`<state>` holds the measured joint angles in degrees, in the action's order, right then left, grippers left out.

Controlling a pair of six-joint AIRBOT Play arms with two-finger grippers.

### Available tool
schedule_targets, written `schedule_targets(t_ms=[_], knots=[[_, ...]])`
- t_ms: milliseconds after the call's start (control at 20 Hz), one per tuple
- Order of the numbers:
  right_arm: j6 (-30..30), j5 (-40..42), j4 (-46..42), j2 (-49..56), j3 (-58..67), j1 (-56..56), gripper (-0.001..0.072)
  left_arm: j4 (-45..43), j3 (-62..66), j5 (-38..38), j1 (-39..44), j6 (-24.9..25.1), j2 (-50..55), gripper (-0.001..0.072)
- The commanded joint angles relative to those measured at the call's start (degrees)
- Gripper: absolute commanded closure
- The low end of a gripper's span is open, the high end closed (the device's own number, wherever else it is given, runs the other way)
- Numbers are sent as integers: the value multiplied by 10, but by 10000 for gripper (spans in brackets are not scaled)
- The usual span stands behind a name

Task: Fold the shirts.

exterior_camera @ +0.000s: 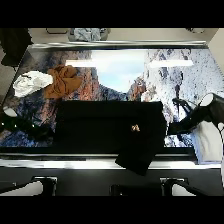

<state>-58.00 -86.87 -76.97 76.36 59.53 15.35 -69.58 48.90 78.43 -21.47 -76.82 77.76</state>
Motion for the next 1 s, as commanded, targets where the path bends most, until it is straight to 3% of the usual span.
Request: schedule_targets(t_ms=[0, 300, 400, 500, 550, 650, 700, 800, 850, 950], knots=[[23, 11, 15, -30, -48, 5, 155, -8, -82, -35, -22, 31, -41, 222], [23, -2, 18, -30, -48, 5, 156, -25, -93, -31, -23, 50, -41, 221], [23, -11, 20, -35, -51, 5, 152, -13, -108, -34, -19, 60, -41, 278], [27, 5, 20, -57, -78, 5, 108, -10, -125, -47, -19, 59, -41, 289], [27, 16, 20, -72, -101, 5, 43, -9, -131, -48, -19, 59, -41, 342], [25, 43, 29, -95, -149, 5, 37, -5, -138, -56, -19, 58, -41, 358], [26, 54, 48, -104, -171, 5, 37, 1, -137, -59, -19, 57, -41, 492], [30, 75, 91, -124, -212, 5, 38, 14, -137, -61, -19, 58, -41, 618], [30, 88, 106, -132, -232, 5, 38, 14, -137, -61, -19, 58, -41, 666], [27, 120, 141, -143, -274, 5, 46, 14, -137, -62, -19, 61, -41, 669]])
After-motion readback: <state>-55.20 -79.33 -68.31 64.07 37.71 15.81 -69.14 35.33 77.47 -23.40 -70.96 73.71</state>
